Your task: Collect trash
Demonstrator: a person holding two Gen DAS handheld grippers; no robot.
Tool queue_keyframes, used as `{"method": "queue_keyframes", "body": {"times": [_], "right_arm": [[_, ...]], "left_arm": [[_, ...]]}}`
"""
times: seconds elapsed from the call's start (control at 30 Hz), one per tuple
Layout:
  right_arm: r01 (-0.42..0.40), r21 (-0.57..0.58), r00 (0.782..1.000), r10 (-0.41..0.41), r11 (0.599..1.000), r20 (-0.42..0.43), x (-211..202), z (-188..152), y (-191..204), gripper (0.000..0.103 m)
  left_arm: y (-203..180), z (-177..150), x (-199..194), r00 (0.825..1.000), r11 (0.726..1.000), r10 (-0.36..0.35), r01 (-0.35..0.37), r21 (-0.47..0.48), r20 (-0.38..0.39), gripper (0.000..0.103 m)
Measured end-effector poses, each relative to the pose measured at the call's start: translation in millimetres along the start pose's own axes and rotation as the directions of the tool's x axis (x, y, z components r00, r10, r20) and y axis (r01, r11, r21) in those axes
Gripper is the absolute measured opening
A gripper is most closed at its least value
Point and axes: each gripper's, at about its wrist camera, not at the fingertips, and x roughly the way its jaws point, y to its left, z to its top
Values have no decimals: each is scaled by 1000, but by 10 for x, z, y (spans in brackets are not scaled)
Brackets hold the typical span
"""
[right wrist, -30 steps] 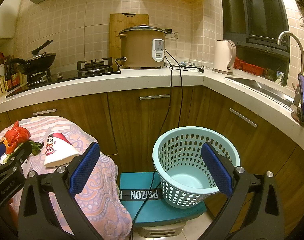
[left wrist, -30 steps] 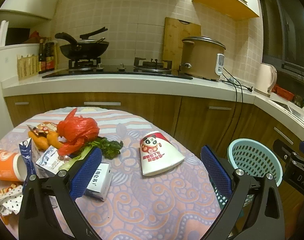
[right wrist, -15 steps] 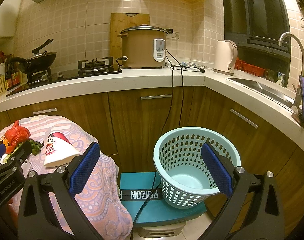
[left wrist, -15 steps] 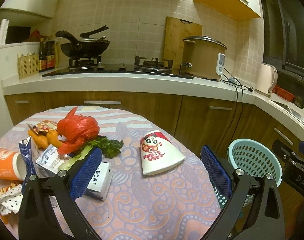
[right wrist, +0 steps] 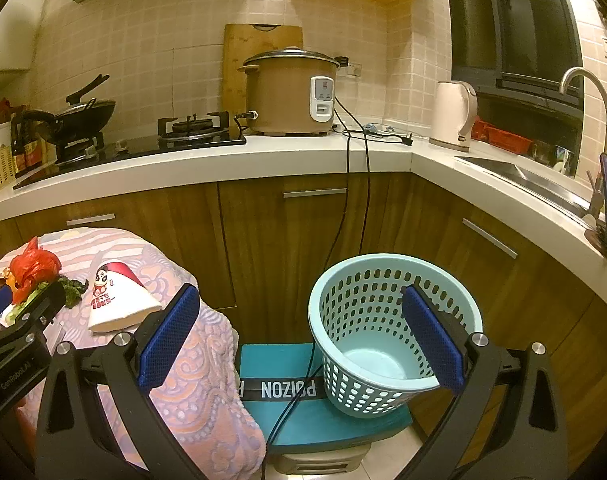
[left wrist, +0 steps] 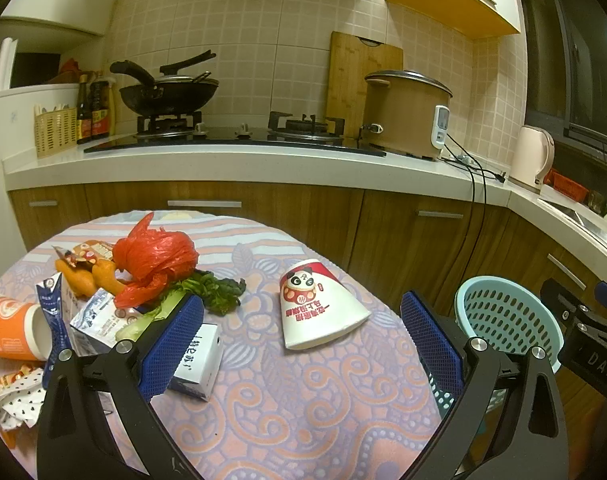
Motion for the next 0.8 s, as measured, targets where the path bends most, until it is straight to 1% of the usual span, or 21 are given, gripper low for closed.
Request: {"method": "queue_keyframes", "body": {"times": [0.37,0.57,0.7,0.77,0.8], "right_arm": [[-3,-6,1000,3,1000,-5,15,-25,10,96],[-19,-14,1000,19,1000,3,-17,-12,31,95],[-57,-47,998,58,997,27,-119,-1,127,88],[-83,-73,996,86,994,39,-185,-8,208,83],[-95,-84,994,99,992,42,-211,-13,247,79]], "left_arm": [[3,6,-1,1000,1000,0,0,-1,0,95],[0,-10,-8,999,999,32,-32,0,15,95],[22,10,-86,999,999,50,-50,-9,12,95],[63,32,-207,998,998,56,-56,-20,20,95],[80,43,-258,998,998,64,-63,-20,22,95]]}}
